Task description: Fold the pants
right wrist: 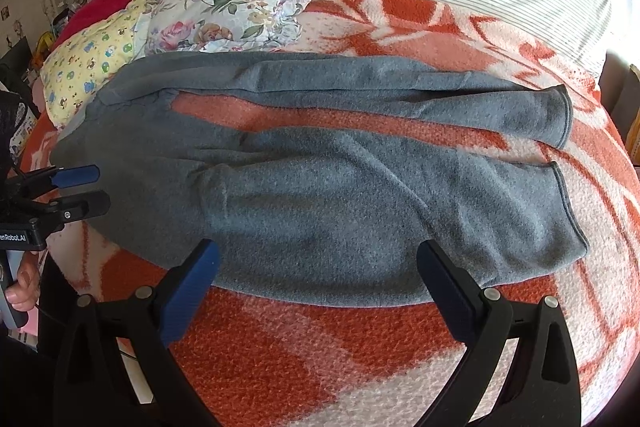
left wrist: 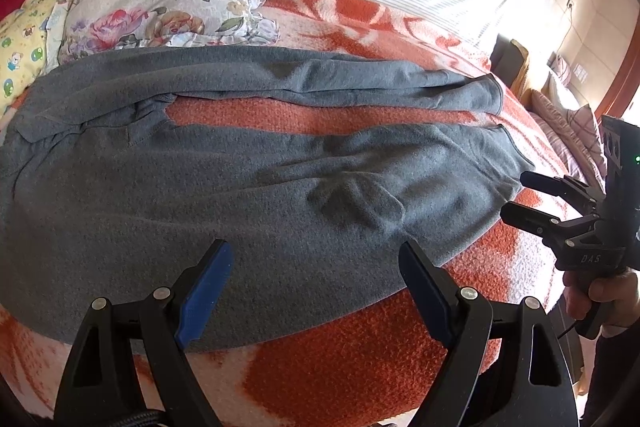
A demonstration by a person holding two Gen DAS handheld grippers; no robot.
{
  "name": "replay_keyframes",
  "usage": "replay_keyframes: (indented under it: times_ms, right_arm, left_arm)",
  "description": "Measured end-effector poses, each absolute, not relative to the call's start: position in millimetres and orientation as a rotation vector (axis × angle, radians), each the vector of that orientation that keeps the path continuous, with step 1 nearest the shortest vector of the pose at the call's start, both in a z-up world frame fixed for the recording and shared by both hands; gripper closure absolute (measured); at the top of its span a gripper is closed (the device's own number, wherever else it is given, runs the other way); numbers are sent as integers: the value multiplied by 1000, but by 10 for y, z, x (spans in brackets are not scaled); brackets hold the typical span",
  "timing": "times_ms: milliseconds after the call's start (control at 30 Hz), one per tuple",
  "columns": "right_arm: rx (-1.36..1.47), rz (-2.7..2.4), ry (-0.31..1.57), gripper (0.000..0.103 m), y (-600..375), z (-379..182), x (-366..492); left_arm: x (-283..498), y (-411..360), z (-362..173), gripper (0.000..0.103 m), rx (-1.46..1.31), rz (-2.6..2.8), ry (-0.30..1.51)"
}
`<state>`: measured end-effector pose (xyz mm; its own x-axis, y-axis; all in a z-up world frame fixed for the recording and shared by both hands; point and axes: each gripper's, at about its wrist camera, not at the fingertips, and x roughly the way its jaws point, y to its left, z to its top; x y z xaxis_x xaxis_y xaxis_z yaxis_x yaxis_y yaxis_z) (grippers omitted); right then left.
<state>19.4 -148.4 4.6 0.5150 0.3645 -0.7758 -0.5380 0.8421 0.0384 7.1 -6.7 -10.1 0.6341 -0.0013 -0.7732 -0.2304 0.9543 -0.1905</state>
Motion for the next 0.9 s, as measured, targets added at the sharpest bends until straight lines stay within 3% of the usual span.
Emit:
replay_keyframes:
  times_ms: [900]
  right_arm:
    - [-12, 463, 899, 1, -1923, 10, 511]
  left_arm:
    - [385, 9, -206, 17, -258, 85, 930]
